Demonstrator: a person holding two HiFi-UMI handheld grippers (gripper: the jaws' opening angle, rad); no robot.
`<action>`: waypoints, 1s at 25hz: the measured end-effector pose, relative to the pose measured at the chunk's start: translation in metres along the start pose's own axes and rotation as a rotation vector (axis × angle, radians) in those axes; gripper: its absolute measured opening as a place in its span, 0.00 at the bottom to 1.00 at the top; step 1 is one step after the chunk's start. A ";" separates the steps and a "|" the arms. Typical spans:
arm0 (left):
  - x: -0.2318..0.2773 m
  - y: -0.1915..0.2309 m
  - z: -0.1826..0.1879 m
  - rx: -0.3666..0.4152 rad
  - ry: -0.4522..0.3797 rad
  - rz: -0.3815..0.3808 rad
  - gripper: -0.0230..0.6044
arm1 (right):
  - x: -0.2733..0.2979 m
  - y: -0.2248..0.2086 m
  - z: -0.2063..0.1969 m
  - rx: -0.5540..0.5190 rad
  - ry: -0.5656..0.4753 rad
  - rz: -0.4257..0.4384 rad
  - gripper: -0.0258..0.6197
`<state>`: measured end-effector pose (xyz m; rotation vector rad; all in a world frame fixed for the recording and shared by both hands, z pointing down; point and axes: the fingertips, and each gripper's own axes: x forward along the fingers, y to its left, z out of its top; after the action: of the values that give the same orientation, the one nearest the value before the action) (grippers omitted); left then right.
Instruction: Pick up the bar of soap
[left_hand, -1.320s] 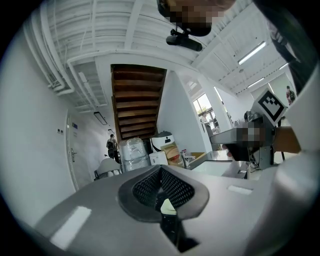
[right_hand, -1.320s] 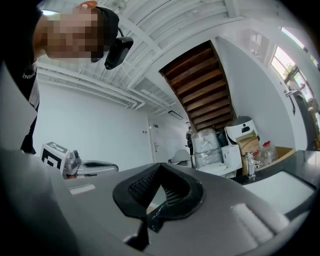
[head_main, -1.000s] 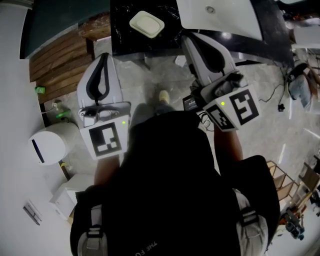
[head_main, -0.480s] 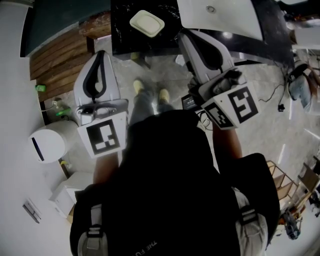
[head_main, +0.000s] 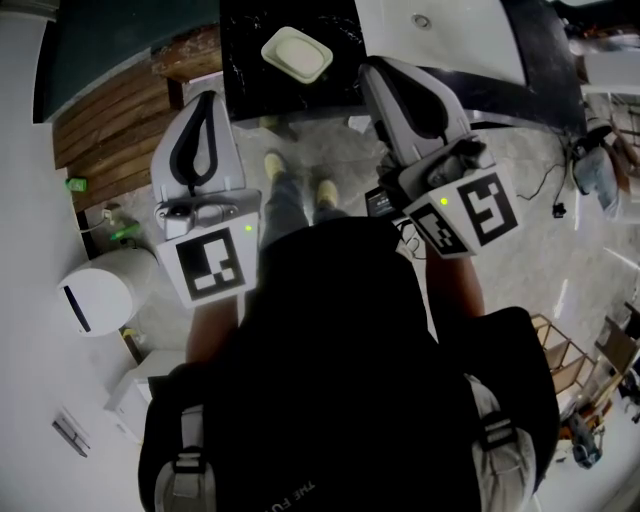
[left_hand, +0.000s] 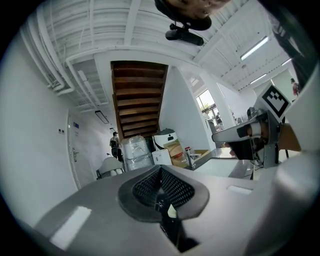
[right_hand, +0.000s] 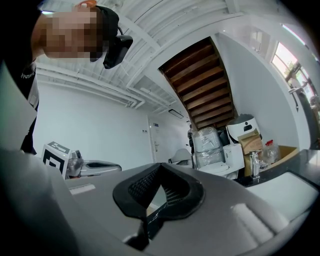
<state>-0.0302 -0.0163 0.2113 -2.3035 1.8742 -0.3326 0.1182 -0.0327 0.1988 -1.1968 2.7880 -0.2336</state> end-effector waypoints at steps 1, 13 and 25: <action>0.004 0.003 0.000 -0.002 -0.002 -0.001 0.04 | 0.005 0.000 0.000 -0.001 0.001 -0.003 0.06; 0.057 0.044 -0.012 -0.022 -0.002 -0.056 0.04 | 0.065 -0.009 -0.003 -0.019 0.030 -0.064 0.06; 0.106 0.077 -0.022 -0.047 -0.018 -0.108 0.04 | 0.114 -0.021 -0.007 -0.034 0.055 -0.122 0.06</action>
<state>-0.0884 -0.1358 0.2208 -2.4353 1.7718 -0.2831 0.0541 -0.1296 0.2059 -1.3905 2.7791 -0.2333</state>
